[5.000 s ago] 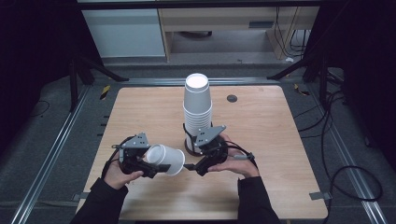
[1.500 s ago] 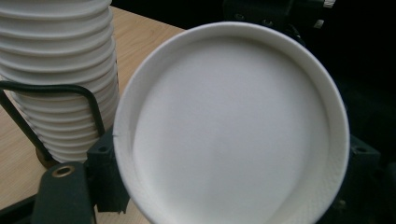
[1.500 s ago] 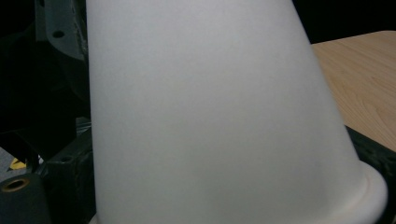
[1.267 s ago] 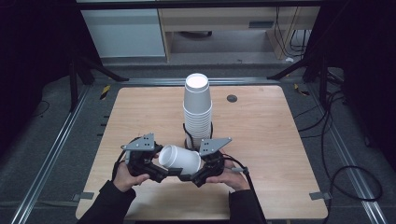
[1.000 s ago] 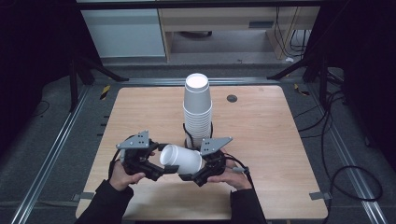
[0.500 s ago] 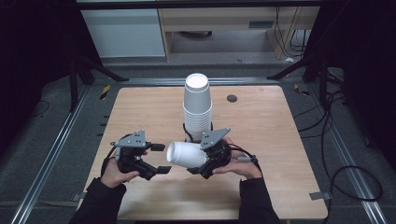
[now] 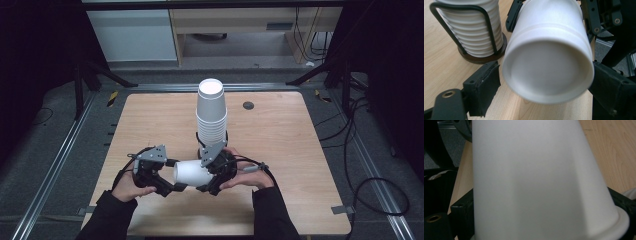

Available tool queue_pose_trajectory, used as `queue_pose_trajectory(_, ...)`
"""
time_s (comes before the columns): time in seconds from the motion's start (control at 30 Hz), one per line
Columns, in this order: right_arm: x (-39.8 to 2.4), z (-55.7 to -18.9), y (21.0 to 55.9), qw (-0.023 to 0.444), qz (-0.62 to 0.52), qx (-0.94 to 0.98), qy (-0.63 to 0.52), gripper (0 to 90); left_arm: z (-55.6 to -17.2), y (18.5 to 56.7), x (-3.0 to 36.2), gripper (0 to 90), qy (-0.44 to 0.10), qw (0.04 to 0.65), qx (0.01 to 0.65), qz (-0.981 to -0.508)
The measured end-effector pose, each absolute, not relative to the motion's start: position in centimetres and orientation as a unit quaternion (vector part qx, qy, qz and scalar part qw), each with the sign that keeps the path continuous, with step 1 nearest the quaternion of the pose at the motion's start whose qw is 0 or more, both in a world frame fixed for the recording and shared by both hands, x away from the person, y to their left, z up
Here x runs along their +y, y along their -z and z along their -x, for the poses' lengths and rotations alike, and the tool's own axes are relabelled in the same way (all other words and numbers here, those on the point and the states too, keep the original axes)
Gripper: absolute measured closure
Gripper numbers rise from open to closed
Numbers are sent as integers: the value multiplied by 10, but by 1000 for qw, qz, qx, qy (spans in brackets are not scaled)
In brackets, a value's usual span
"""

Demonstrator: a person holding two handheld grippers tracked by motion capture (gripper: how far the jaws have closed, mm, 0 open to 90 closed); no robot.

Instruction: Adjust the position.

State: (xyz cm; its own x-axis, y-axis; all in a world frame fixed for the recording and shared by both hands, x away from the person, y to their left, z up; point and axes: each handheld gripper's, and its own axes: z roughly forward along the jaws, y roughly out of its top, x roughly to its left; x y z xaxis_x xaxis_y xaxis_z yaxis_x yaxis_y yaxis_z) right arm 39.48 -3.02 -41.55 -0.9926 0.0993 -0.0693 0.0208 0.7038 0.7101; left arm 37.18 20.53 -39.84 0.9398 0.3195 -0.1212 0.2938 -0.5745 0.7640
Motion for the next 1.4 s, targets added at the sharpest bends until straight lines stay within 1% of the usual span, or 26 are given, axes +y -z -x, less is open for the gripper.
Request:
queue_pose_trajectory(0.47,-13,-392,423,46,-15,930,-365,77,-372,405,198,159,-4,405,169,-899)
queue_pose_trajectory(0.6,-10,-392,424,47,-16,931,-363,77,-372,405,197,182,-7,404,167,-899)
queue_pose_trajectory(1.17,-9,-392,424,48,-22,926,-374,57,-372,404,200,194,-3,406,172,-898)
queue_pose_trajectory(1.4,-16,-392,419,50,-28,919,-389,46,-373,403,204,194,-8,407,175,-896)
